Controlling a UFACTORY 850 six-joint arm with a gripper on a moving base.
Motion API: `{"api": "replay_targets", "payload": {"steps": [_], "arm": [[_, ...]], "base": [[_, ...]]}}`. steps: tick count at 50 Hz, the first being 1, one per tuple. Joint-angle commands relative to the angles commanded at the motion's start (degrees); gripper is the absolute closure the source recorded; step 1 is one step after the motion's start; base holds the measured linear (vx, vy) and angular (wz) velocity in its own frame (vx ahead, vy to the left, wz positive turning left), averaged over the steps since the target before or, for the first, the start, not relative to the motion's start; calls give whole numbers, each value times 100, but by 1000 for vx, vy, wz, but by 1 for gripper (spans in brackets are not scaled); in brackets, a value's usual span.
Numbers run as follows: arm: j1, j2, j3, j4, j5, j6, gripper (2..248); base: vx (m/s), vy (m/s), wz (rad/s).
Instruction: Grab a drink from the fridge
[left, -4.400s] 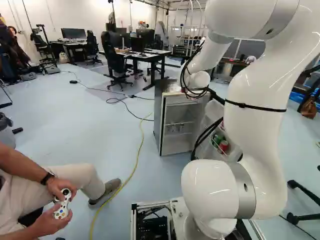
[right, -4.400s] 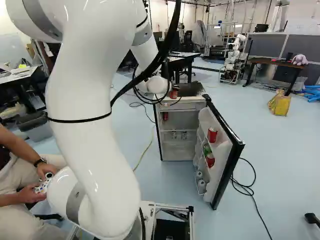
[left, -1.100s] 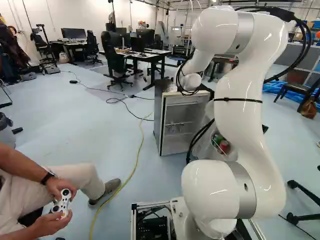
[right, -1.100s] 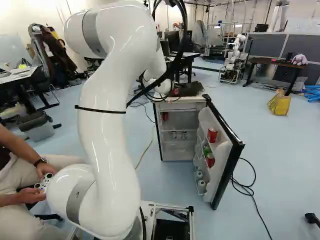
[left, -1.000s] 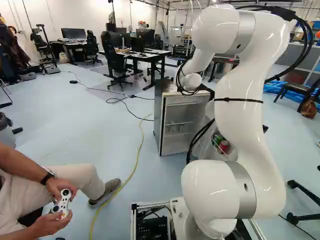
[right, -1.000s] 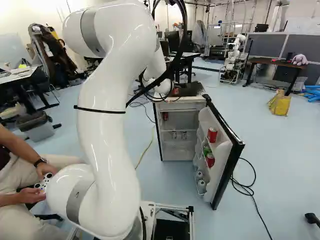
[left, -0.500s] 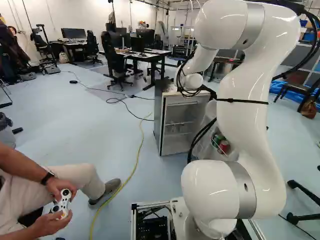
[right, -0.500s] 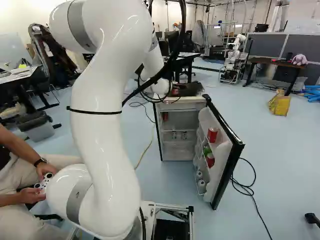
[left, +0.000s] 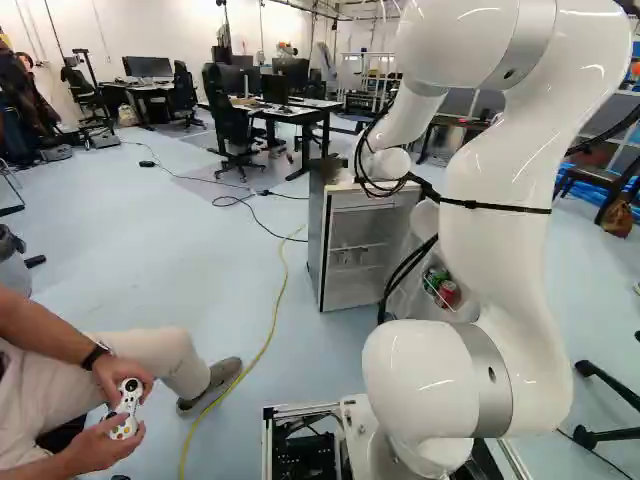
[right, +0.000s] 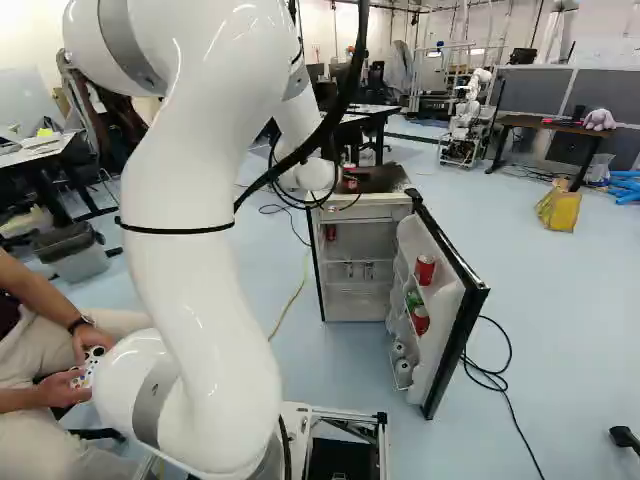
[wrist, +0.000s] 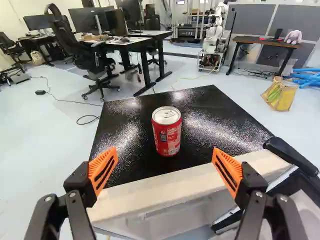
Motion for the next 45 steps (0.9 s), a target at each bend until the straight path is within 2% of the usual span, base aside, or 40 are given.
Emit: {"api": "replay_targets", "payload": {"steps": [16,29,45], "arm": [[-69,386,355,0,0,0,3],[-207,715,570,0,-20,0,3],[-445,1074,765,141,-369,0,3]], "base": [[0,0,0],[0,0,0],[0,0,0]]}}
